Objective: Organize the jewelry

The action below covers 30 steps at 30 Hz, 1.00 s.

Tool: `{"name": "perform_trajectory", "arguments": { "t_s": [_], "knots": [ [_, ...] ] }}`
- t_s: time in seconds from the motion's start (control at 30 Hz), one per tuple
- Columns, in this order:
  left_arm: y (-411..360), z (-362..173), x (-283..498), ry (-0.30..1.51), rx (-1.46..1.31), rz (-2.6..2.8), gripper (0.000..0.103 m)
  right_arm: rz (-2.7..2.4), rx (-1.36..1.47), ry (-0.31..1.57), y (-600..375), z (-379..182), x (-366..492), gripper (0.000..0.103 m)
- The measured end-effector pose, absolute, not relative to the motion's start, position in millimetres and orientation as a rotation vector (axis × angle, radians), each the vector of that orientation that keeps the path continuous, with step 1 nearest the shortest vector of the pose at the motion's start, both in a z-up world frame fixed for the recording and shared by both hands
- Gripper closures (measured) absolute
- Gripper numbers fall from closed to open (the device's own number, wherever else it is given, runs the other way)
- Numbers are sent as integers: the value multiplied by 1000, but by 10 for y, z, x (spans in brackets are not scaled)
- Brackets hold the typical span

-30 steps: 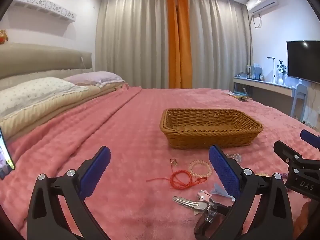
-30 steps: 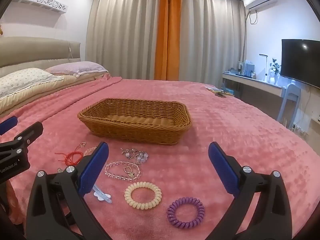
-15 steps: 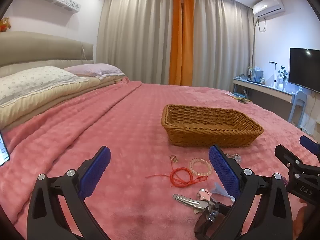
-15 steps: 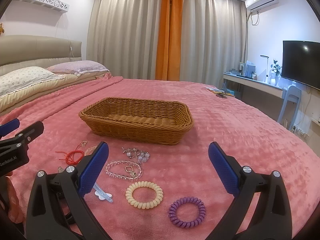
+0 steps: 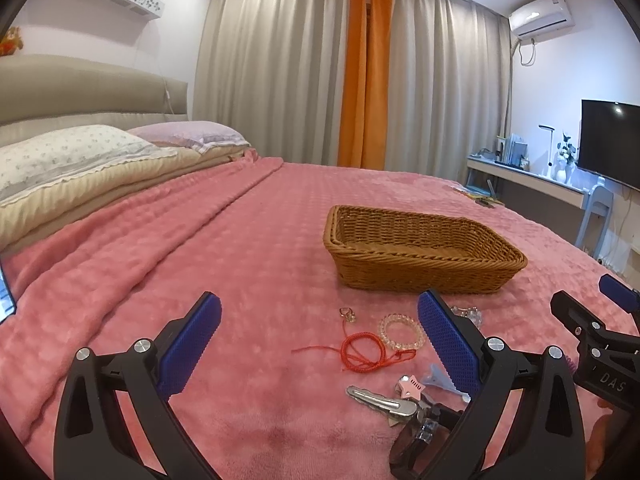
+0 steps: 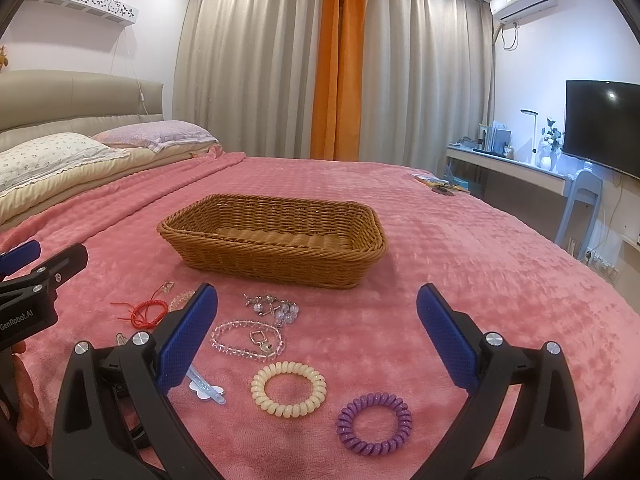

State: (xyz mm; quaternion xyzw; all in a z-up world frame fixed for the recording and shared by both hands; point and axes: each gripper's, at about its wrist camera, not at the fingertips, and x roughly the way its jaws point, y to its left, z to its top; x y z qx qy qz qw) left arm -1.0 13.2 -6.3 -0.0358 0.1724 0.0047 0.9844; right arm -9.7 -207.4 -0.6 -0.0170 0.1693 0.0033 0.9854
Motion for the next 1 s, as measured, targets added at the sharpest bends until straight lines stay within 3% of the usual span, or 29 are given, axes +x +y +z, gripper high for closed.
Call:
{"name": "perform_trajectory", "arguments": {
  "t_s": [1.0],
  "knots": [
    [106, -108, -5, 357, -78, 14, 7, -6, -45, 323, -2033, -11, -145, 8]
  ]
}}
